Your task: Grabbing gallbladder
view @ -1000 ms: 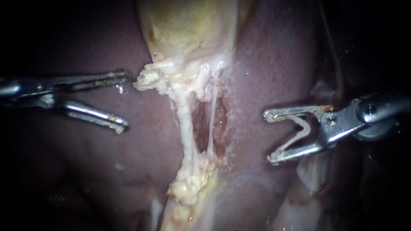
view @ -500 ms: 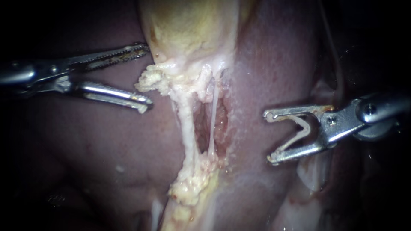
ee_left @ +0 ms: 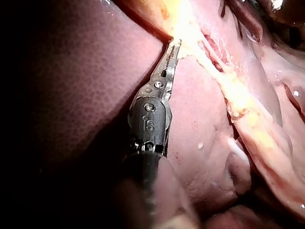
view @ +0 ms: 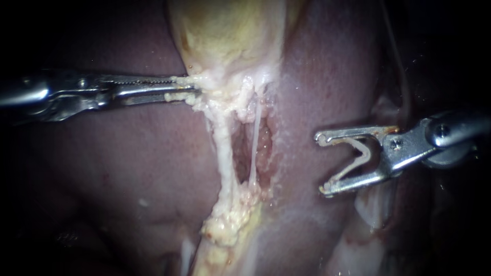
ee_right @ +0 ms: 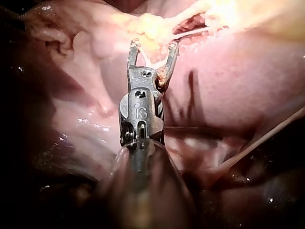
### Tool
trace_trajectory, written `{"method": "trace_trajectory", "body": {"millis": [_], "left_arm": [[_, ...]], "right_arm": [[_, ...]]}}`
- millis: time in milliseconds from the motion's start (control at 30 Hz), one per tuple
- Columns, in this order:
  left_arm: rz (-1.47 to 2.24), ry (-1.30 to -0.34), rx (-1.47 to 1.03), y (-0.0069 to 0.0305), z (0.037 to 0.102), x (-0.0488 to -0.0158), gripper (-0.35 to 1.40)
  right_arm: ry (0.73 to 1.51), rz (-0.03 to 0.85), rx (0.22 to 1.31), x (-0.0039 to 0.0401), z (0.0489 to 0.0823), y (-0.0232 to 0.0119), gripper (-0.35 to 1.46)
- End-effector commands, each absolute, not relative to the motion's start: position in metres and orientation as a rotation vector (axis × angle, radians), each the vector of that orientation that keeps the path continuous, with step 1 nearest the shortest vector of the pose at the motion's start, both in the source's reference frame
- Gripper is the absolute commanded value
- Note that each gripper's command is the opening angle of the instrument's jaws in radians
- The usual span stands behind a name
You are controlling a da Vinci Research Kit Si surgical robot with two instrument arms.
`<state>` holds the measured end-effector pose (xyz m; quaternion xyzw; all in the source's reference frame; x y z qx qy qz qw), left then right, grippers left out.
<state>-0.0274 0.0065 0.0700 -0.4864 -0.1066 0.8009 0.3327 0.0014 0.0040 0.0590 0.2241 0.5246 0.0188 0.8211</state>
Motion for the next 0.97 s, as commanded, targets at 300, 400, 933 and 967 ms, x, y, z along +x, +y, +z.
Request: {"method": "trace_trajectory", "body": {"millis": [300,400,933,967], "left_arm": [[2.081,-0.322,-1.264,0.008,0.066,-0.0249,-0.35],[2.058,-0.314,-1.271,0.0092,0.064,-0.0234,-0.35],[2.024,-0.3,-1.272,0.0102,0.0613,-0.0219,-0.35],[2.024,-0.297,-1.27,0.0102,0.0613,-0.0219,-0.35]], "right_arm": [[1.117,0.04,0.478,0.0013,0.0589,0.0041,0.49],[1.117,0.04,0.478,0.0013,0.0588,0.0041,0.49],[1.117,0.04,0.479,0.0012,0.0588,0.0042,0.49],[1.117,0.04,0.479,0.0012,0.0588,0.0042,0.49]]}}
